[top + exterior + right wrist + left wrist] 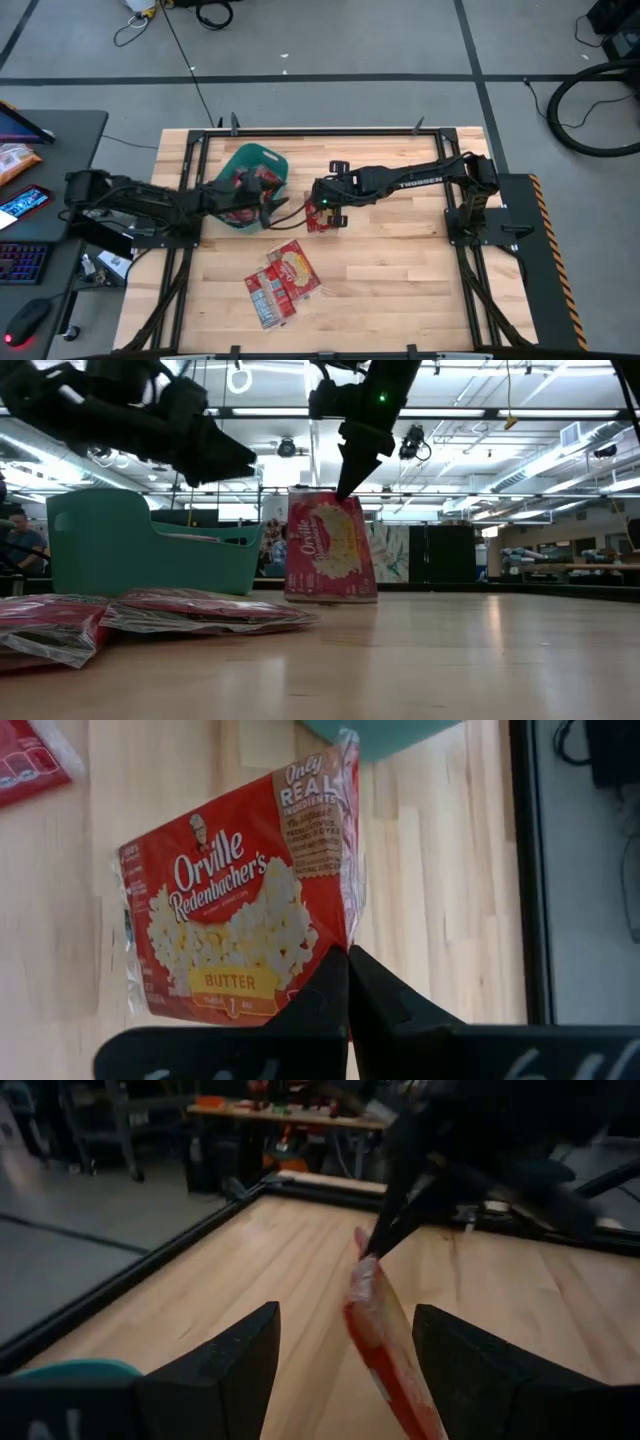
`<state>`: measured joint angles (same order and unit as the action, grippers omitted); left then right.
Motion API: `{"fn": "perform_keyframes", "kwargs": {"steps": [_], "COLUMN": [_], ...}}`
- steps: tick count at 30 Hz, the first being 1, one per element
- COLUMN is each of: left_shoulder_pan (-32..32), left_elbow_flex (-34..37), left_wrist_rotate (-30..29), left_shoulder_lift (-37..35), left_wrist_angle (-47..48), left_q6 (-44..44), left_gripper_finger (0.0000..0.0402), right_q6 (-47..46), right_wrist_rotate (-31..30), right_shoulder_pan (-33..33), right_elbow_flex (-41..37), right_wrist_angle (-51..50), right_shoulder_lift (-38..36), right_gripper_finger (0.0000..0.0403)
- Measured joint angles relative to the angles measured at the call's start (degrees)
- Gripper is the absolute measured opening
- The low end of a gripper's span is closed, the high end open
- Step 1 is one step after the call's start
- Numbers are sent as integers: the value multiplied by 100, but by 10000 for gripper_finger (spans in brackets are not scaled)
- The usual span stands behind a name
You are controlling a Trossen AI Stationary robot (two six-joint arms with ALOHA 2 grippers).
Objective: Sort popcorn bags into baskets
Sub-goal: Put the red popcorn bag into the green bin
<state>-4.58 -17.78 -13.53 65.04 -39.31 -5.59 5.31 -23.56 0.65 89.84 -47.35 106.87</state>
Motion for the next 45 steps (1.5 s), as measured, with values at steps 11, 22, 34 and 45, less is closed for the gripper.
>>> {"fn": "perform_keyframes", "kwargs": {"steps": [11,22,34,45], "left_shoulder_pan": [-334,-291,-11,113], "left_elbow_flex": [-225,-225,-476,-481], "left_wrist_rotate": [64,1017,1245,1235], "left_shoulder_lift": [935,962,1159,1147], "left_wrist_angle": [-511,-677,-624,-464], "left_q6": [-472,-535,-269,-88], "left_gripper_finger": [232,231,231,231], "right_q6": [499,503,468,500], "right_wrist_rotate": [-962,-991,-919,-921], "right_shoulder_pan": [439,435,369,321], "right_elbow_flex": [2,2,4,4], "right_wrist_angle": [278,496,488,471], "right_shoulder_lift": [-2,-2,-2,-4], "right_gripper_finger": [1,1,1,1]}}
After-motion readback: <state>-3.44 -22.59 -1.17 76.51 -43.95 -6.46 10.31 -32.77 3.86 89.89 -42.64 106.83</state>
